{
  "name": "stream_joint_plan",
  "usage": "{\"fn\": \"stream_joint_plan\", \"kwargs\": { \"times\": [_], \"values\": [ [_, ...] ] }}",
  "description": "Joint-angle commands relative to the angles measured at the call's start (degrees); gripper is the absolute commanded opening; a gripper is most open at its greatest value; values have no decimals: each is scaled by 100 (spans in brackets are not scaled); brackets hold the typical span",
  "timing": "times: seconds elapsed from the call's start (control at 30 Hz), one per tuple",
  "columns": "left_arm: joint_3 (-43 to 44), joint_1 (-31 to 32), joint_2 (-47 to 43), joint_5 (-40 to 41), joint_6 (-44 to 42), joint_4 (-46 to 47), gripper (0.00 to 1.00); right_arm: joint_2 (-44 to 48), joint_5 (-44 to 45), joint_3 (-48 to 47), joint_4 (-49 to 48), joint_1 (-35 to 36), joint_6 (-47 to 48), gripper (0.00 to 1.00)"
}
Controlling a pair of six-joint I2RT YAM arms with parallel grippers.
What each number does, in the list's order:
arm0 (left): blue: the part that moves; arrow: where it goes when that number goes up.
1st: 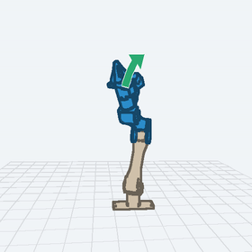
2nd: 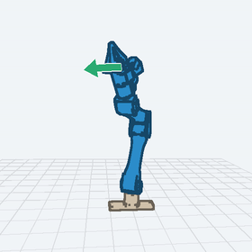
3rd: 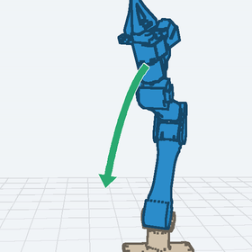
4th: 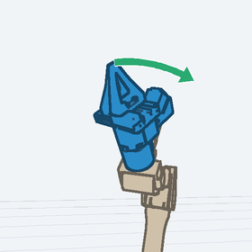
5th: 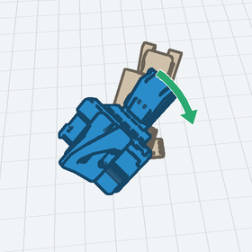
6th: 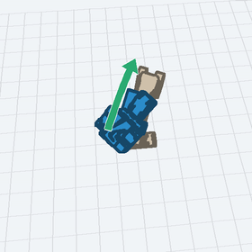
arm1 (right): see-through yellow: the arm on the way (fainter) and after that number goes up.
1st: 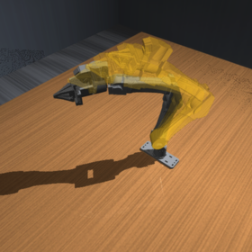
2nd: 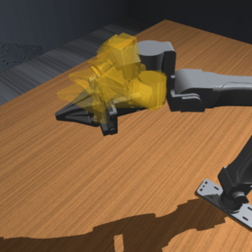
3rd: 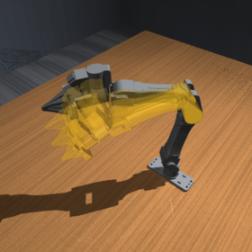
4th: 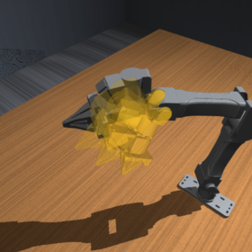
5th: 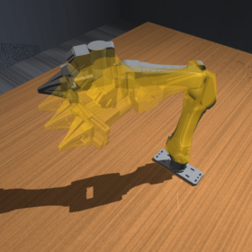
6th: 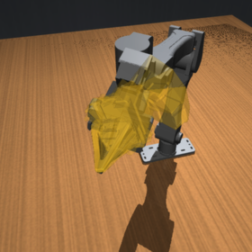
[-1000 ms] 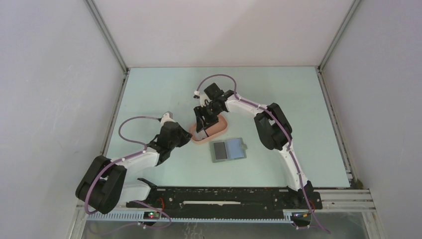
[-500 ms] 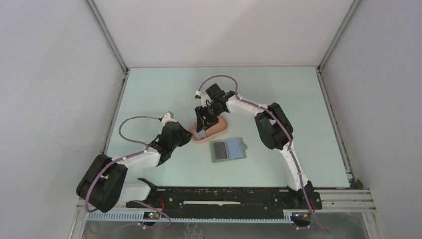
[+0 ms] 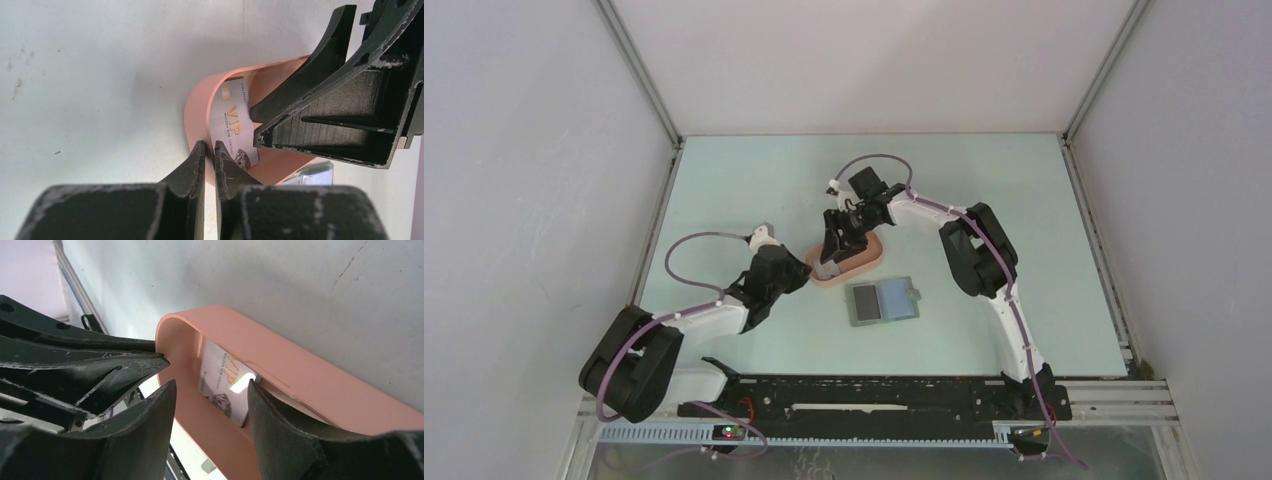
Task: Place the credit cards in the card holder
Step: Move the storage box to the center of the board.
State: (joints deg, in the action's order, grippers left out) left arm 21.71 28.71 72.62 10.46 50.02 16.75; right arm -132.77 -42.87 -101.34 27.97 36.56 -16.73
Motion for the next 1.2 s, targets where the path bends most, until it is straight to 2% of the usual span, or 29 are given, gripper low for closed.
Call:
{"fn": "stream_joint_plan", "kwargs": {
  "times": [0.0, 0.27, 0.77, 1.03, 1.17],
  "values": [
    [-86, 108, 47, -86, -12, 470, 0, 290, -347, 109, -388, -44, -401, 63],
    [-67, 117, 93, -83, -19, 476, 0, 325, -511, 202, -579, -77, -570, 63],
    [-17, 117, 147, 25, -36, 485, 0, 1223, 737, 212, 36, -215, 988, 63],
    [149, 117, 132, 278, -84, 356, 0, 1517, 445, 155, 367, -288, 1642, 64],
    [386, 117, 209, 388, -263, 154, 0, 1629, -110, 47, 801, -423, 2352, 64]
  ]
}}
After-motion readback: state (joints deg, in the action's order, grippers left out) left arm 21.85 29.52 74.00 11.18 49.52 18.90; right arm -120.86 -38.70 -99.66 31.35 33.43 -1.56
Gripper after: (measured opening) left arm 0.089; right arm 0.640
